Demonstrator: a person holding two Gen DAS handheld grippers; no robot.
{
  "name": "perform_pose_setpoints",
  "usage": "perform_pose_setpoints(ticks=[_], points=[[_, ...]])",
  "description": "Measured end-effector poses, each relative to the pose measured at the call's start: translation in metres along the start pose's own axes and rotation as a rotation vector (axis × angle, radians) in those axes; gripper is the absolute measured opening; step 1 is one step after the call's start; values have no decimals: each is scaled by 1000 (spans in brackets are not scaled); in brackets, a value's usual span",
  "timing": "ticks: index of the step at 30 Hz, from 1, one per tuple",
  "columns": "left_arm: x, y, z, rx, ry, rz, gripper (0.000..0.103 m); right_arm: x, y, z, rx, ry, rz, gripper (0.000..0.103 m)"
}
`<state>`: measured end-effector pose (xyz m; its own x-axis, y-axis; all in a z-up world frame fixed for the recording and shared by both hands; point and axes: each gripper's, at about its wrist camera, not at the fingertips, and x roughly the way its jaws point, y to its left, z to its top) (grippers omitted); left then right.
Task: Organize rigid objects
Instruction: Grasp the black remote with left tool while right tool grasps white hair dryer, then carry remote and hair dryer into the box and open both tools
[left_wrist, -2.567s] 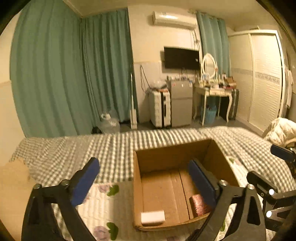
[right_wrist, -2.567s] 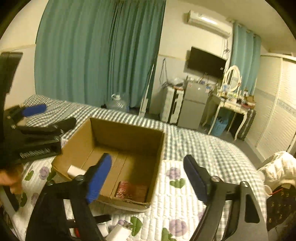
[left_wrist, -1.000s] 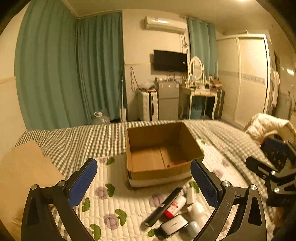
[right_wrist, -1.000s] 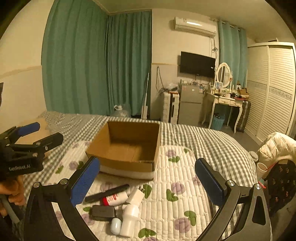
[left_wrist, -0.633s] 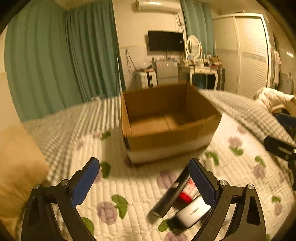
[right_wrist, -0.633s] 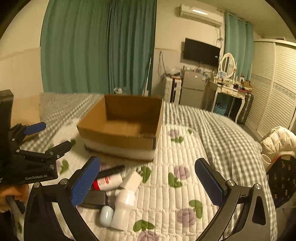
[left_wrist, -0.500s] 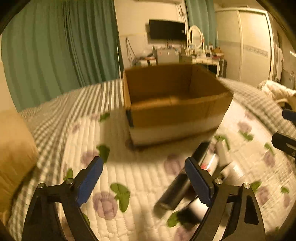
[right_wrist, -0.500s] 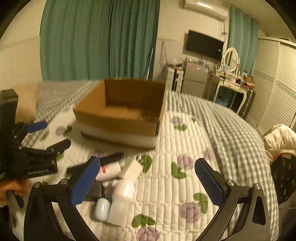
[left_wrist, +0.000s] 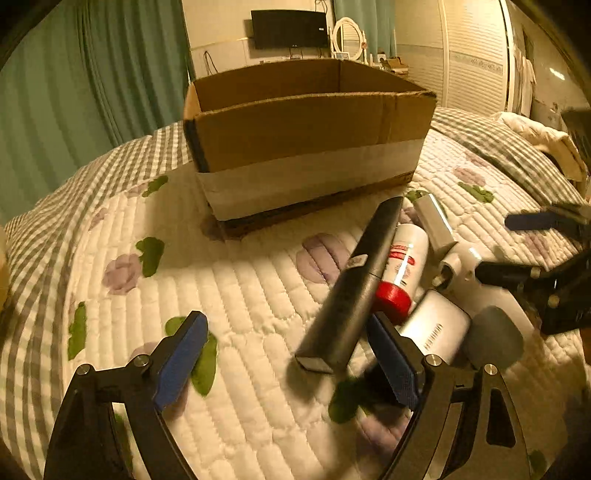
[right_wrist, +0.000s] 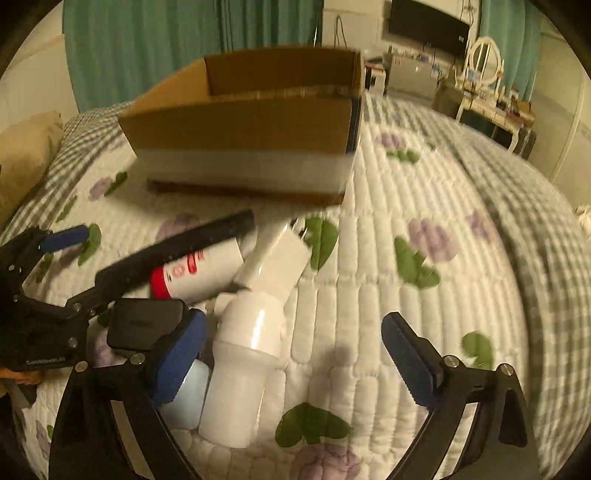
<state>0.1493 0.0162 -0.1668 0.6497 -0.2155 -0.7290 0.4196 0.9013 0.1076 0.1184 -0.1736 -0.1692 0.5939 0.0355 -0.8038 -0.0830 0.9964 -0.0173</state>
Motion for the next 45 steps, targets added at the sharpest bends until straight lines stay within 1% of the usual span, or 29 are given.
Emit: perform_pose_setpoints(ticks=[1,3,4,6,7,9,10,11,13,14,16,18,19,20,21,22,25,31,38,45], points=[[4,1,1,-5,10,-6,89,5,0,-2,1,15,11,91],[17,2,6,-2,39,10,87,10,-1,-2,15,24,34,91],[21,1,7,26,26,-10,86,14,0,-1,19,36,34,91],[27,-2,12,43,21,-19,77,22,6,1,-1,60,15,91],[29,-5,15,54,21,-21,75,27,11,2,-23,71,-13,91],[34,-11,18,84,23,-32,56,30,15,3,-35,73,-35,91],[36,-14,20,90,27,-51,51,34,17,3,-50,88,-52,91],[37,-15,21,91,25,-60,49,39,20,2,-70,99,-74,91],[37,-16,21,97,29,-82,36,44,28,-3,-116,100,-116,91],[38,-16,22,98,37,-102,28,44,30,-4,-126,95,-125,91],[35,-20,22,109,29,-89,27,42,29,-5,-114,90,-122,90],[33,-20,21,105,20,-79,27,39,27,-6,-96,81,-119,83],[31,-20,21,102,19,-75,27,37,26,-6,-90,77,-118,73],[30,-21,19,102,16,-70,27,33,24,-6,-83,72,-118,55],[27,-24,18,103,12,-62,26,29,22,-6,-74,64,-124,48],[25,-25,17,105,8,-59,26,26,19,-9,-64,56,-106,45],[17,-25,14,95,2,-49,25,18,9,-12,-20,54,-67,45],[0,-31,7,64,-1,-16,20,1,-1,-20,12,30,-68,45],[-26,-32,-4,9,-32,33,20,-28,-5,-23,41,-25,-70,45],[-65,-32,-10,-37,-78,62,20,-61,3,-31,47,-81,-76,45]])
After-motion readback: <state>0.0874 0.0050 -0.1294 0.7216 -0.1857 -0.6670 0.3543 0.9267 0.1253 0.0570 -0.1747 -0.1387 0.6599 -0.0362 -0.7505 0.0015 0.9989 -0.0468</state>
